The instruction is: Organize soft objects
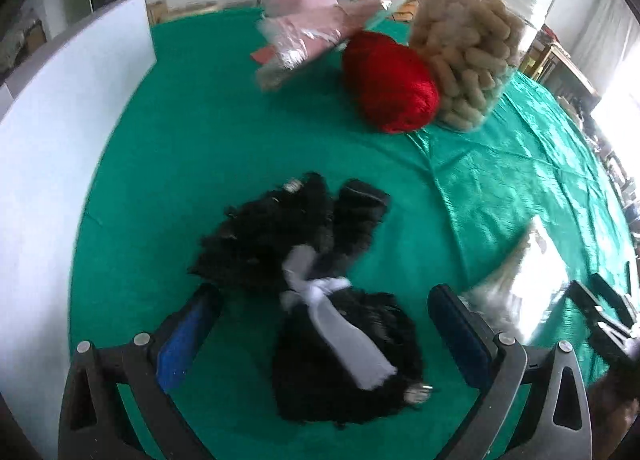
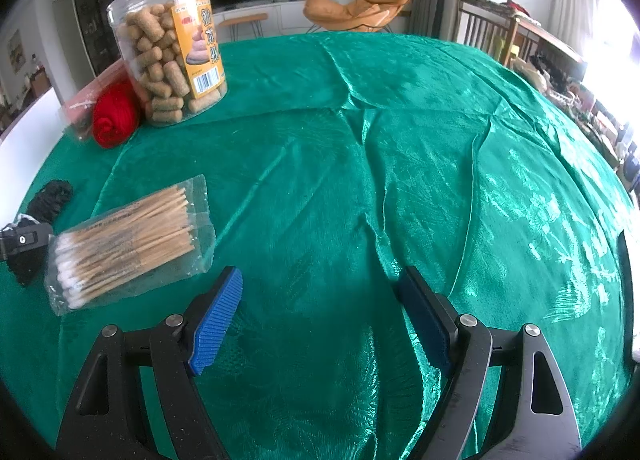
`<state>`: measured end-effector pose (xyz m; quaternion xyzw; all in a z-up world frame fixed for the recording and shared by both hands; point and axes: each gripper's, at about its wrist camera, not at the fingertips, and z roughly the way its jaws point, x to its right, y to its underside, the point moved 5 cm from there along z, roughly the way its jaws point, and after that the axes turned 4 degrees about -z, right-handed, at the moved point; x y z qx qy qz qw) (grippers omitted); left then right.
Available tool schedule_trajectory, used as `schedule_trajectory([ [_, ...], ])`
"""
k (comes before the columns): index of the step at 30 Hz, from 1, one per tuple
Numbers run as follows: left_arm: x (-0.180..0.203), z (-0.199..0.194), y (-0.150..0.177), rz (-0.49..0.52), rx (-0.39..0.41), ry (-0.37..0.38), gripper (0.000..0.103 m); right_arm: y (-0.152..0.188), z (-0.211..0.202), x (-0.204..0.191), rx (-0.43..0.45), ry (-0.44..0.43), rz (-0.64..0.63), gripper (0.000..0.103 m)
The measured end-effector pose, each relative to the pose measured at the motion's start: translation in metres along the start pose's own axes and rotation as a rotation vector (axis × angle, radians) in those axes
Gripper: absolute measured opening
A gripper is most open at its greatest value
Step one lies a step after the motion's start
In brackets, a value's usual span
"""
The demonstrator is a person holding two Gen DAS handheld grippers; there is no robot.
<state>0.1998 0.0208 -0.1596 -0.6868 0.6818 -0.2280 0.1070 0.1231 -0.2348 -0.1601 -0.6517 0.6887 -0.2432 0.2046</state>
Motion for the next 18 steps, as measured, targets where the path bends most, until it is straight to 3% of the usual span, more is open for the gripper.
schedule_trajectory([
  [5, -0.005, 0.008, 0.002, 0.062, 0.046, -0.098, 0.103, 0.000, 0.000, 0.000, 0.000, 0.001, 0.000, 0.083],
  [10, -0.007, 0.008, 0.005, 0.074, 0.120, -0.089, 0.103, 0.000, 0.000, 0.000, 0.000, 0.001, 0.000, 0.084],
  [18, -0.013, 0.006, 0.007, 0.072, 0.132, -0.089, 0.103, 0.000, 0.000, 0.000, 0.000, 0.001, -0.001, 0.085],
])
